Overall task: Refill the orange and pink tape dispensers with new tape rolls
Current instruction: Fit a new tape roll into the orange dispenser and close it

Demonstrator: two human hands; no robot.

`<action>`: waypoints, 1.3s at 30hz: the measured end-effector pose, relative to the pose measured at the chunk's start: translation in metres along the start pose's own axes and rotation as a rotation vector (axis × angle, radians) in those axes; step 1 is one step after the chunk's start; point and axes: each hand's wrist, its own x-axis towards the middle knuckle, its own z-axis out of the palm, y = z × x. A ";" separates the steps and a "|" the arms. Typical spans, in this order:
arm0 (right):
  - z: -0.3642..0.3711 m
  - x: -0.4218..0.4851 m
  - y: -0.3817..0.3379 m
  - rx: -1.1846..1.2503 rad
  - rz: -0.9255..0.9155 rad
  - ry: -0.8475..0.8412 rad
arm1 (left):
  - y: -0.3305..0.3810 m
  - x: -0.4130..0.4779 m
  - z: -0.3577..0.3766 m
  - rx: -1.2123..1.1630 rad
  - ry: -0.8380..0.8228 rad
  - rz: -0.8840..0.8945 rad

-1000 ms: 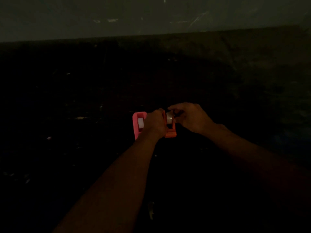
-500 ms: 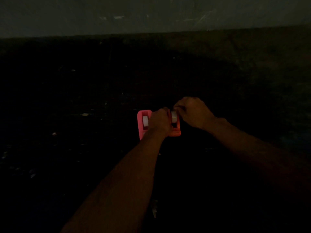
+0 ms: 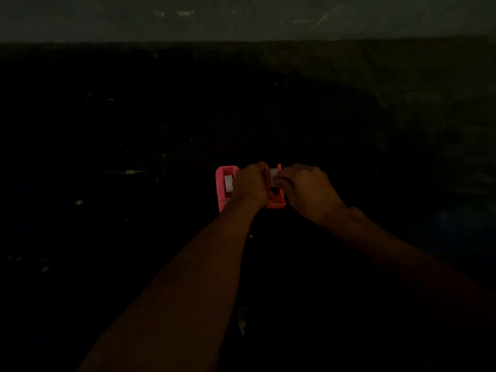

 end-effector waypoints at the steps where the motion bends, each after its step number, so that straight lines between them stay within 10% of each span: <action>1: 0.001 -0.004 -0.003 -0.003 -0.006 -0.019 | -0.001 0.001 0.000 -0.006 -0.007 0.000; 39: 0.045 -0.055 -0.002 -0.178 -0.041 0.035 | -0.005 0.004 0.003 0.052 -0.035 0.008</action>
